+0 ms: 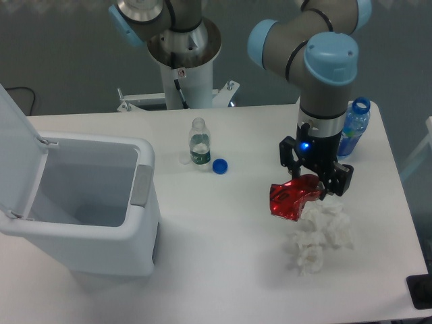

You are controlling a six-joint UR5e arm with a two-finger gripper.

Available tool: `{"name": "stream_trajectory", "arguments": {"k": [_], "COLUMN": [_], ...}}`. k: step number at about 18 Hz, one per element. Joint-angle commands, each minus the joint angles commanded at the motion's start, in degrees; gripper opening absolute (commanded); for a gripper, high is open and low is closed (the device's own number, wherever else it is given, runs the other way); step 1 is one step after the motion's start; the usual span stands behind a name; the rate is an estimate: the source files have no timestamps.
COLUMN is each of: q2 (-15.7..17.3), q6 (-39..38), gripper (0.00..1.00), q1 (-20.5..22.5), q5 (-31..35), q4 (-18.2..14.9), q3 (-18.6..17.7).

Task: Place the cans in the trash can
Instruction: 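Close the gripper on the crushed red can and lift it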

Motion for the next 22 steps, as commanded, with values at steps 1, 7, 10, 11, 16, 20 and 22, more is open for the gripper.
{"name": "stream_trajectory", "arguments": {"k": [1, 7, 10, 11, 16, 20, 22], "q2": [0.09, 0.00, 0.00, 0.09, 0.53, 1.66, 2.55], "q6": [0.00, -3.51, -3.69, -4.56, -16.94, -26.87, -31.27], "gripper": [0.66, 0.66, 0.66, 0.66, 0.67, 0.67, 0.67], "q1": [0.00, -0.35, -0.44, -0.61, -3.42, -4.83, -5.27], "q5": [-0.09, -0.79, -1.05, -1.75, -2.11, -4.38, -6.93], "q4": [0.09, 0.00, -0.09, -0.09, -0.17, 0.09, 0.18], "q3": [-0.26, 0.44, 0.70, 0.79, 3.59, 4.75, 4.75]}}
